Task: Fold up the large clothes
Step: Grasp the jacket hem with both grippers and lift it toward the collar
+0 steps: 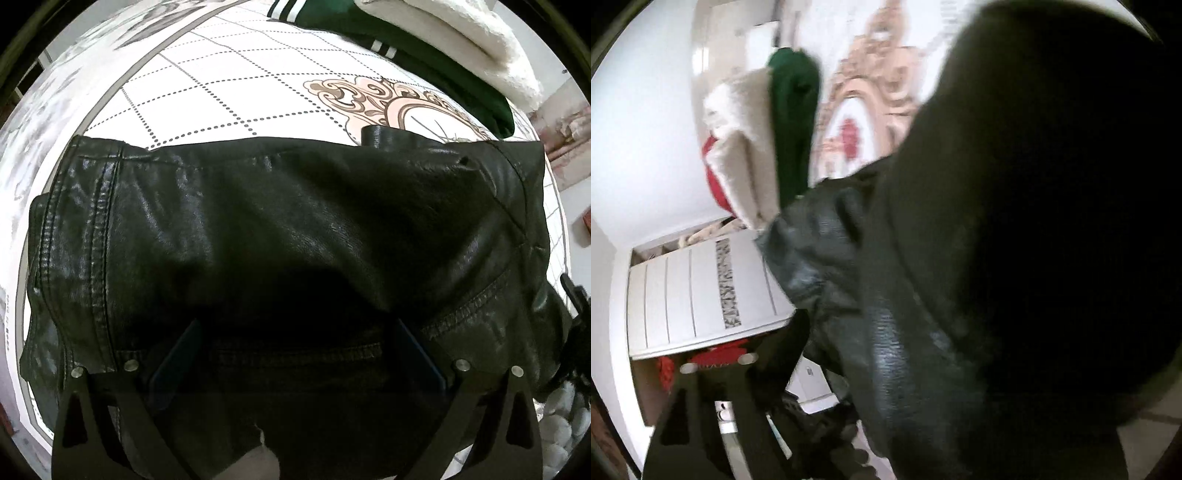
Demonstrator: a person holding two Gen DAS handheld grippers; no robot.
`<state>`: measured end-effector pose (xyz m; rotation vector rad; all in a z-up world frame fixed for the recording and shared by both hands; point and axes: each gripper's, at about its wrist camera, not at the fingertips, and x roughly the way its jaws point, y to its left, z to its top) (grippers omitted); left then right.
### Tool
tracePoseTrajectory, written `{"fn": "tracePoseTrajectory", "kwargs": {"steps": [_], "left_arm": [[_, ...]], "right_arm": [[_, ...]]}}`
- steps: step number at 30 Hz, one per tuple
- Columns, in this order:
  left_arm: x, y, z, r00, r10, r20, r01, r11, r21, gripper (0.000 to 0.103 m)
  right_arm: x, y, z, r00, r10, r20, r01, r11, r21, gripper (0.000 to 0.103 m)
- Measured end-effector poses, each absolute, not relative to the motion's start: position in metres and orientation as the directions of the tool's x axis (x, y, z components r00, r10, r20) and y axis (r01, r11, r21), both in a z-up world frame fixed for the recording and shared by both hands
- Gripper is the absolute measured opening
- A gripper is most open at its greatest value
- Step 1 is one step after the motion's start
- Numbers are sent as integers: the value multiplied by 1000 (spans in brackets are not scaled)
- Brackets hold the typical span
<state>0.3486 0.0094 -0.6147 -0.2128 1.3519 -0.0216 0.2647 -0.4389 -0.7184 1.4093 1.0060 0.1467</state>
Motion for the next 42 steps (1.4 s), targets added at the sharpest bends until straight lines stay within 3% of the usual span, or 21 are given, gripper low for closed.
{"fn": "tracePoseTrajectory", "kwargs": {"steps": [1, 2, 4, 11, 21, 28, 32, 35, 39, 42], "left_arm": [[346, 12, -614, 222, -136, -965, -113, 980, -164, 103], [350, 13, -615, 223, -137, -965, -125, 978, -168, 103], [356, 13, -617, 208, -149, -967, -136, 974, -179, 103], [377, -12, -620, 206, -193, -959, -96, 972, -216, 103], [391, 6, -625, 229, -321, -919, -141, 923, -358, 103], [388, 41, -623, 239, -436, -868, -188, 856, -482, 103], [362, 93, -601, 307, -475, -825, -309, 770, -558, 103], [325, 159, -577, 365, -377, -851, -378, 776, -505, 103], [257, 246, -551, 374, -177, -911, -502, 787, -359, 103], [215, 298, -537, 359, -61, -931, -594, 755, -278, 103]], "right_arm": [[265, -438, -716, 605, 615, -505, 469, 236, 851, 64], [264, -440, -715, 597, 591, -543, 500, 255, 828, 18], [257, -443, -707, 632, 565, -531, 506, 218, 834, 16], [251, -427, -622, 655, 487, -577, 437, 379, 816, 15], [282, -332, -534, 599, 432, -674, 240, 706, 666, 15], [296, -247, -498, 546, 311, -778, 94, 900, 425, 15], [295, -175, -490, 542, 221, -811, -42, 971, 236, 15], [291, -105, -499, 513, 208, -833, -189, 974, 127, 15], [287, -2, -546, 371, 235, -898, -365, 926, 91, 16], [285, 57, -598, 202, 250, -947, -446, 884, 138, 31]]}}
